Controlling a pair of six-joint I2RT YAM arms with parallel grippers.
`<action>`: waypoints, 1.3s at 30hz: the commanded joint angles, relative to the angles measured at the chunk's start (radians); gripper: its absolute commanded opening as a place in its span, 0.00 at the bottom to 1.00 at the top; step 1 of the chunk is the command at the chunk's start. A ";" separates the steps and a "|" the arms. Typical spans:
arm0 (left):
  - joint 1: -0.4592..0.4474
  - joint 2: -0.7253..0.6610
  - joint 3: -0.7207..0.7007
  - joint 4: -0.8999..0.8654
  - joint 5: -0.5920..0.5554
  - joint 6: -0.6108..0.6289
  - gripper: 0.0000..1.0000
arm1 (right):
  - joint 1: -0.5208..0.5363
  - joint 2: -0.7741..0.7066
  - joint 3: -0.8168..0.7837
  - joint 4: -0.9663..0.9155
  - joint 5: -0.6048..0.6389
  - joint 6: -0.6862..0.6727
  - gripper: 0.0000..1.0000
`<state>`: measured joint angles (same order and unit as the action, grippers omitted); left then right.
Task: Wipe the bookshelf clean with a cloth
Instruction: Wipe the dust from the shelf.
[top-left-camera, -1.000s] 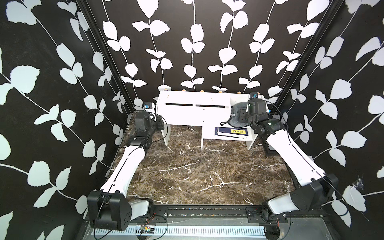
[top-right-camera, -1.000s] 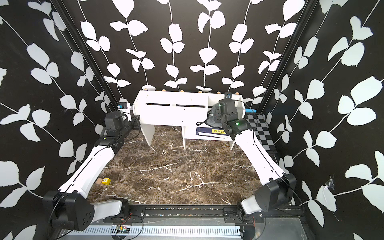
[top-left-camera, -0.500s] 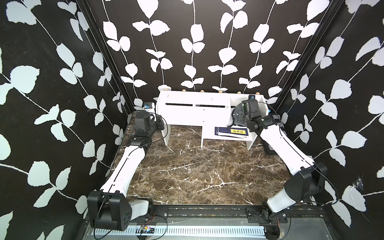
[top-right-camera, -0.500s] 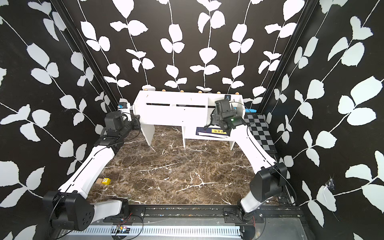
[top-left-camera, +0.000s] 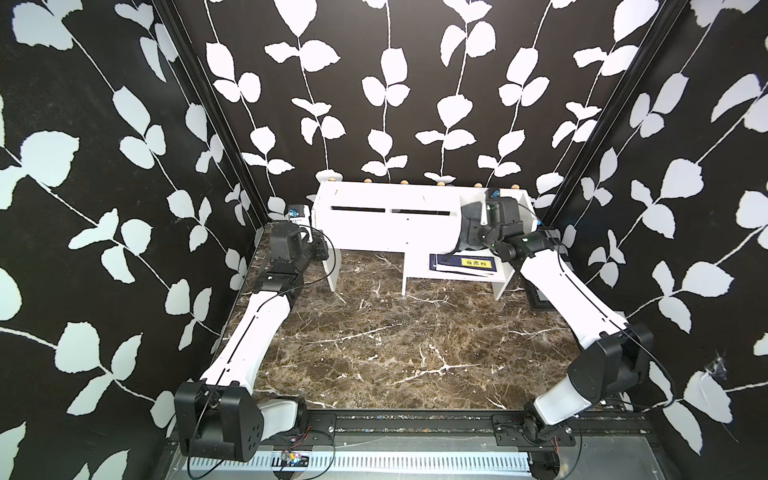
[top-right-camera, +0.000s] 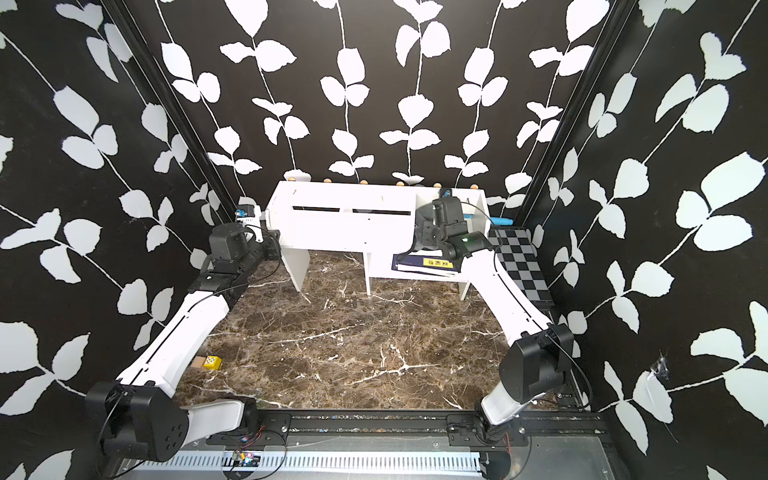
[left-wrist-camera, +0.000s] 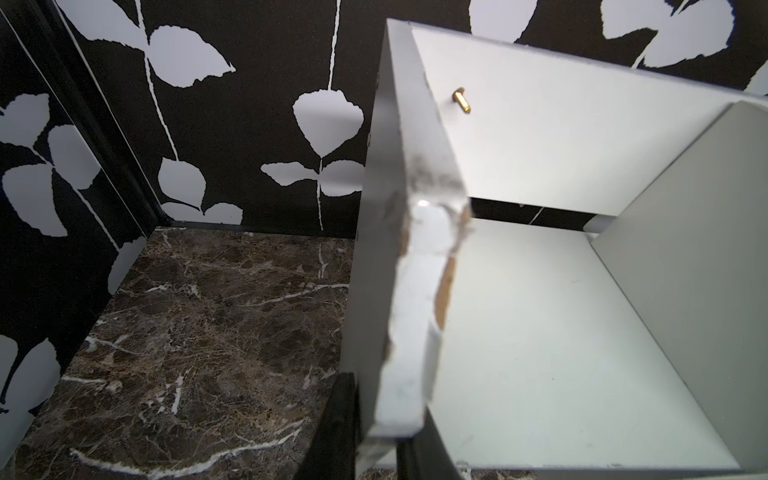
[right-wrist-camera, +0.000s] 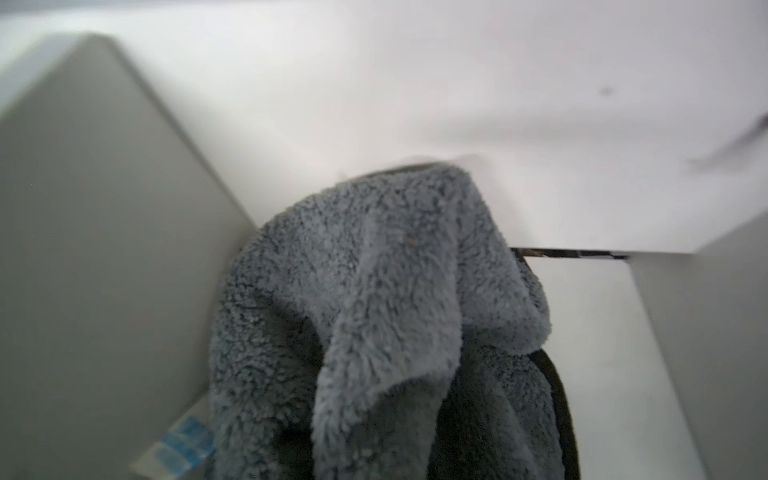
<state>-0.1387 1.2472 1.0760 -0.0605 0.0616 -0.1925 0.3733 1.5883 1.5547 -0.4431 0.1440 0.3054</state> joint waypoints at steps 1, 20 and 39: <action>-0.019 -0.040 -0.007 0.027 0.074 -0.085 0.00 | 0.011 0.001 0.005 0.027 -0.017 -0.017 0.00; -0.021 -0.043 -0.009 0.028 0.067 -0.084 0.00 | -0.019 -0.010 -0.044 -0.078 0.043 0.018 0.79; -0.024 -0.048 -0.010 0.026 0.054 -0.078 0.00 | -0.047 -0.009 0.033 -0.141 0.453 0.010 0.00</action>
<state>-0.1452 1.2457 1.0744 -0.0601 0.0467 -0.1864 0.3317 1.5795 1.5517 -0.5678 0.5213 0.3401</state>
